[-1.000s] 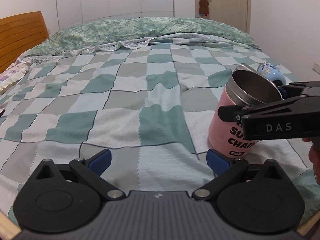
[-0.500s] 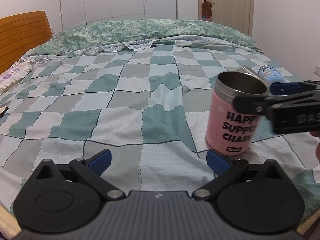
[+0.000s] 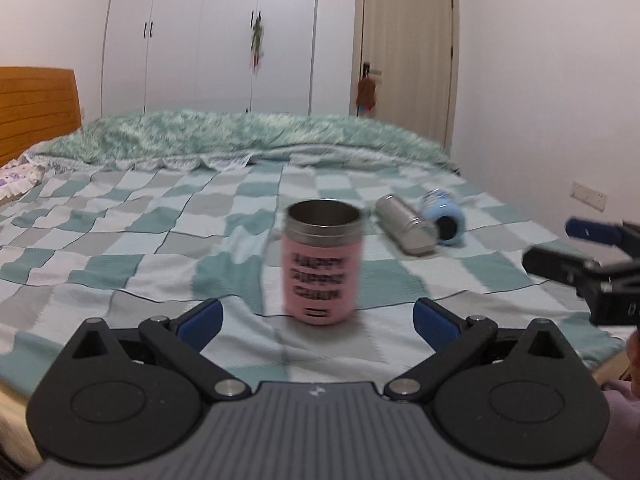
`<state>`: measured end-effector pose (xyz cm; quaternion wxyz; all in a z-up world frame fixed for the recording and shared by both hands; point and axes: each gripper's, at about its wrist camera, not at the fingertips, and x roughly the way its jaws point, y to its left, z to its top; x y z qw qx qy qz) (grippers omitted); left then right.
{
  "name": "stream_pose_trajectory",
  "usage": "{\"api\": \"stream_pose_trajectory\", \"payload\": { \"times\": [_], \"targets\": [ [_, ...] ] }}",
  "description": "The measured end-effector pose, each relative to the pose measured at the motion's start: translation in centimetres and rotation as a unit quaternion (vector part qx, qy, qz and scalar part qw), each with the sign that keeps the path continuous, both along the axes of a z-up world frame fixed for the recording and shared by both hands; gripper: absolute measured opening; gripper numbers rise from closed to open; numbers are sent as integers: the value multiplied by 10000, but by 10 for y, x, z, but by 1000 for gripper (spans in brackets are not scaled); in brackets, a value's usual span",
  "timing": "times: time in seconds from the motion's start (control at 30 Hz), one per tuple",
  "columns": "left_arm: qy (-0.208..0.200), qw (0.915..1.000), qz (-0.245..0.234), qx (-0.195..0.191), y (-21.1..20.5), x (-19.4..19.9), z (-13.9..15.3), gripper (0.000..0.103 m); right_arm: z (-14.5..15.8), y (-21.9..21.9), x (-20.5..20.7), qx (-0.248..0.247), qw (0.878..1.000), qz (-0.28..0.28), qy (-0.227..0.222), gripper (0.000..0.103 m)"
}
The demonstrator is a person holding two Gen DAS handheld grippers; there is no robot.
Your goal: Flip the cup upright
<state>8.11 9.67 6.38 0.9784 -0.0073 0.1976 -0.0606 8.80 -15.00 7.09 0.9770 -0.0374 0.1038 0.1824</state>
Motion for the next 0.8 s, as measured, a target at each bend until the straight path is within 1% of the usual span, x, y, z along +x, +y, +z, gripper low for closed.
{"api": "stream_pose_trajectory", "payload": {
  "times": [0.17, 0.23, 0.3, 0.4, 0.53, 0.67, 0.8],
  "targets": [
    [-291, 9995, 57, -55, -30, -33, -20, 103, -26, -39, -43, -37, 9995, -275, -114, 103],
    [-462, 9987, 220, 1, -42, -45, -29, 103, -37, -49, -57, -74, 9993, -343, -154, 103],
    [-563, 9979, 329, -44, -50, -54, -35, 103, -47, -59, -67, -116, 9989, -408, -192, 103],
    [-678, 9966, 452, -134, -59, -62, -44, 103, -57, -68, -77, -49, 9983, -529, -257, 103],
    [-1021, 9930, 591, 70, -72, -72, -55, 103, -67, -77, -85, -12, 9966, -727, -376, 103],
    [-1124, 9914, 661, 122, -78, -73, -61, 103, -71, -85, -89, 53, 9947, -900, -490, 103],
    [-1169, 9905, 716, 88, -79, -75, -62, 103, -73, -88, -95, 78, 9929, -1011, -619, 103]
  ]
}}
